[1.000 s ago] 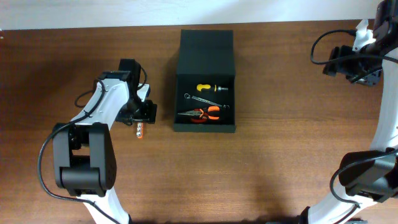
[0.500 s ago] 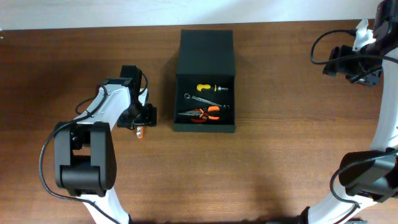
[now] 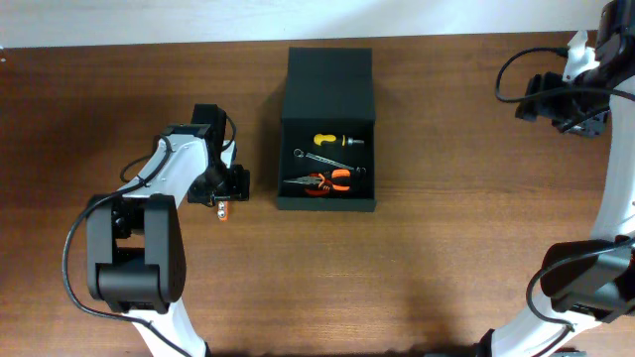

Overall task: Pack container
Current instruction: 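Lower the left gripper onto the orange socket rail and grasp it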

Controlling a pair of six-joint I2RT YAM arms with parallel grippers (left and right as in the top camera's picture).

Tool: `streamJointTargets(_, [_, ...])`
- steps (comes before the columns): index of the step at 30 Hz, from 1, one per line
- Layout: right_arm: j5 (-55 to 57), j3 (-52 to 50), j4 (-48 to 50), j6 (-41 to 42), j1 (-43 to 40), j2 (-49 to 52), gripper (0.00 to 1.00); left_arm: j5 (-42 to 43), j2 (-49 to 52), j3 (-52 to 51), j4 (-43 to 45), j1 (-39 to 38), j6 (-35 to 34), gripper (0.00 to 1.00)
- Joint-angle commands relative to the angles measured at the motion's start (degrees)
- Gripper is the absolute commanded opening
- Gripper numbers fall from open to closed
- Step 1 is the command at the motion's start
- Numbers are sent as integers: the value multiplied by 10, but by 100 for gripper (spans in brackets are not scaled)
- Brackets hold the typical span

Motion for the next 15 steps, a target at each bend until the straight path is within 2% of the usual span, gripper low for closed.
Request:
streamJointTargets(1, [3, 0, 0, 3, 1, 2, 72, -4, 25, -5, 2, 4, -5, 77])
streamJointTargets(11, [3, 0, 0, 3, 1, 2, 72, -5, 43, -5, 8, 4, 11, 69])
streamJointTargets(15, [3, 0, 0, 3, 1, 2, 71, -7, 43, -5, 7, 4, 24, 54])
